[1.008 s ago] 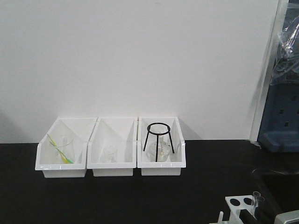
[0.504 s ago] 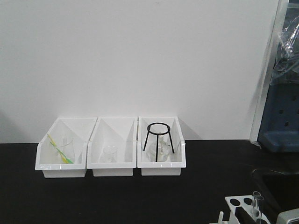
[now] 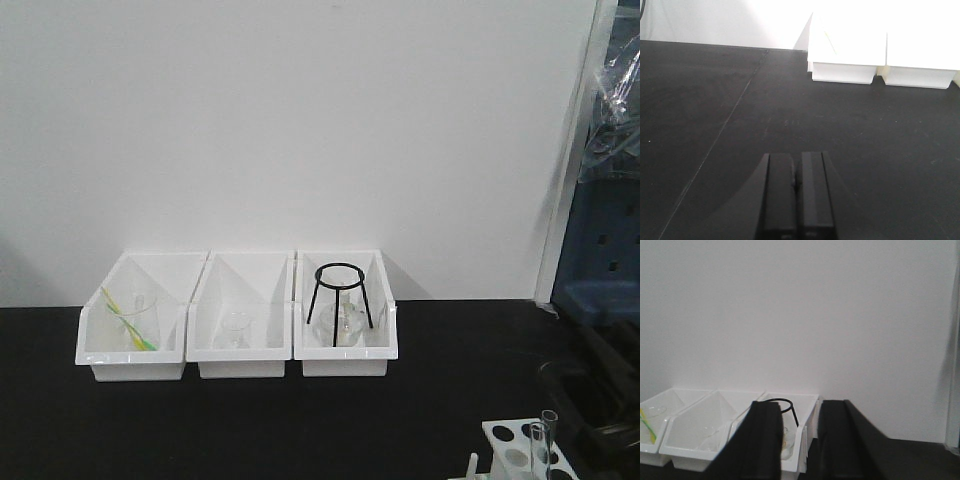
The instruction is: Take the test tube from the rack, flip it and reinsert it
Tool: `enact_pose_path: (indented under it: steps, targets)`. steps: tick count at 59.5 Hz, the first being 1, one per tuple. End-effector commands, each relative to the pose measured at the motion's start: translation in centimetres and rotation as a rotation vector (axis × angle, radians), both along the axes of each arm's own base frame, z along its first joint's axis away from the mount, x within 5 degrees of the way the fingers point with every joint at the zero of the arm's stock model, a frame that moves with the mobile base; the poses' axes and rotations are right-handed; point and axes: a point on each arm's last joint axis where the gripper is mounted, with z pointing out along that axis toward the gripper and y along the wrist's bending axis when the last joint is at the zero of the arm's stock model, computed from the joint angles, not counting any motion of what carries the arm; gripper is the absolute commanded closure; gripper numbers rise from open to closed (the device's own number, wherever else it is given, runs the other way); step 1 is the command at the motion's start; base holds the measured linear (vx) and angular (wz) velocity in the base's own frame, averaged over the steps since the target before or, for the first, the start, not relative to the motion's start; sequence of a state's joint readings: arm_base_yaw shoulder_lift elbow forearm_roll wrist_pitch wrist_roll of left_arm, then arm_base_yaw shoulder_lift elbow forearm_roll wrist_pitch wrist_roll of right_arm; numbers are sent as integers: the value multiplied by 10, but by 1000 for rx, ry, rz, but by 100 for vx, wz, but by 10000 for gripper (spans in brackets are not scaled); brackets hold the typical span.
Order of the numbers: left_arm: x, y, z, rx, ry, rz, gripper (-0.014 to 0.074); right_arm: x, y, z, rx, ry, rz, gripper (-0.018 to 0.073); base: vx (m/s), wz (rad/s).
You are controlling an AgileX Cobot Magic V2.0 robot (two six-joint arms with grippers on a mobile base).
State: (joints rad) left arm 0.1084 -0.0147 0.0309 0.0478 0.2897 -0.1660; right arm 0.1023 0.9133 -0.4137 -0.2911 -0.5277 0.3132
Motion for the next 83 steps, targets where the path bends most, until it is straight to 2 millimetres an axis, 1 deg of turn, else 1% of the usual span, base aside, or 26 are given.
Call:
enact_pose_path:
  steps: [1,5,6,16,28,35,50,61,66,67,69,73,75,77,80,83]
  targets:
    - [1,-1,7,6,-89,-8,603,-14,-5,34,10,-4,-33,446,0,0]
    - [1,-1,7,6,-89,-8,603,-26,-10,39,13,60,-80,561,0,0]
    - [1,-1,7,6,-89,-8,603,-30,-12,39,18,72,-92,575,0,0]
    - [1,-1,7,6,-89,-8,603,-63,-23,39,21,138,-181,572,0,0]
    - [1,-1,7,6,-89,-8,603,-86,-28,45,18,93,-207,569,0,0]
    - [1,-1,7,6,-89,-8,603,-92,-28,48,25,67,-206,568,0,0]
    - [1,-1,7,6,-89,-8,603,-92,-28,48,24,69,-206,568,0,0]
    - [1,-1,7,6,-89,-8,603,-92,-29,45,-29,85,-211,568,0,0]
    - [1,-1,7,6,-89,-8,603,-95,-27,36,-84,80,-191,568,0,0]
    - [1,-1,7,6,-89,-8,603,-96,-26,31,-119,75,-188,568,0,0]
    - [1,-1,7,6,-89,-8,603,-98,-25,25,-132,68,-176,568,0,0]
    - [1,-1,7,6,-89,-8,603,-106,-25,0,-203,61,-160,568,0,0]
    - [1,-1,7,6,-89,-8,603,-110,-24,-9,-204,54,-155,568,0,0]
    - [1,-1,7,6,-89,-8,603,-113,-24,-26,-213,64,-151,568,0,0]
    - [1,-1,7,6,-89,-8,603,-118,-25,-41,-196,56,-150,568,0,0]
    - [1,-1,7,6,-89,-8,603,-124,-26,-61,-166,58,-150,568,0,0]
